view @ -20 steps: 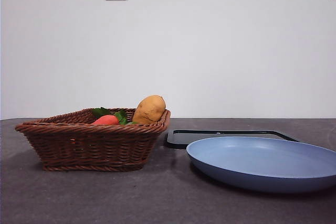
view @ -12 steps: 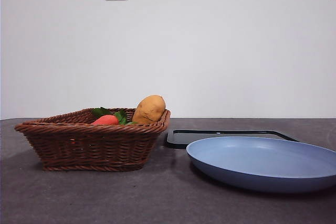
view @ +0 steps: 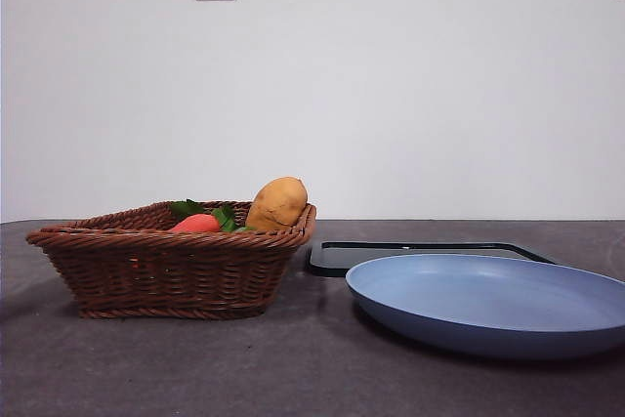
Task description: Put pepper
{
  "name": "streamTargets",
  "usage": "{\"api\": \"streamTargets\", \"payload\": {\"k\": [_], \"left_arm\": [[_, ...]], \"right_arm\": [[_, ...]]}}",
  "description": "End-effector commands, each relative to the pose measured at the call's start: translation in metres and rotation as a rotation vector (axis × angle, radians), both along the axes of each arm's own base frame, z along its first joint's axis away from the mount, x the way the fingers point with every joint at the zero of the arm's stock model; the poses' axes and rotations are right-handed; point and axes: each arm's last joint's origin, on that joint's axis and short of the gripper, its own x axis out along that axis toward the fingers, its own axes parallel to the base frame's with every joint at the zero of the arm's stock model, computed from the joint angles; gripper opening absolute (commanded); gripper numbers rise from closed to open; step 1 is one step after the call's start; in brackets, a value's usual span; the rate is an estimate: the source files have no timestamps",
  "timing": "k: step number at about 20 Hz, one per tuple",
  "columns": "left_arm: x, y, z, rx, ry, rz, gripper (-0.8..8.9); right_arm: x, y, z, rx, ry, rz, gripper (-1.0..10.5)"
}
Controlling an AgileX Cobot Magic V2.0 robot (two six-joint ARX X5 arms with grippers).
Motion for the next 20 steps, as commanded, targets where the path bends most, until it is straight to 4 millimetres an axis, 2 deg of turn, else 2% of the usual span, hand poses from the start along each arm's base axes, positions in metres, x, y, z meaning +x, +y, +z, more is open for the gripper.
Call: {"api": "streamTargets", "payload": {"k": [1,9,15,20], "left_arm": [[-0.002,0.0,0.021,-0.018,-0.045,-0.008,0.07],[0.005,-0.003,0.074,0.027,-0.029,-0.137,0.07],[0.021,-0.005,0.104,0.118,0.046,-0.274,0.07],[0.032,-0.006,0.124,0.229,0.098,-0.336,0.07]], "right_arm": [[0.003,0.001,0.018,-0.012,-0.014,0.034,0.1],[0.018,0.005,0.069,-0.097,0.088,0.221,0.1],[0.025,0.01,0.11,-0.221,0.196,0.329,0.1],[0.03,0.016,0.135,-0.33,0.291,0.431,0.1]]}}
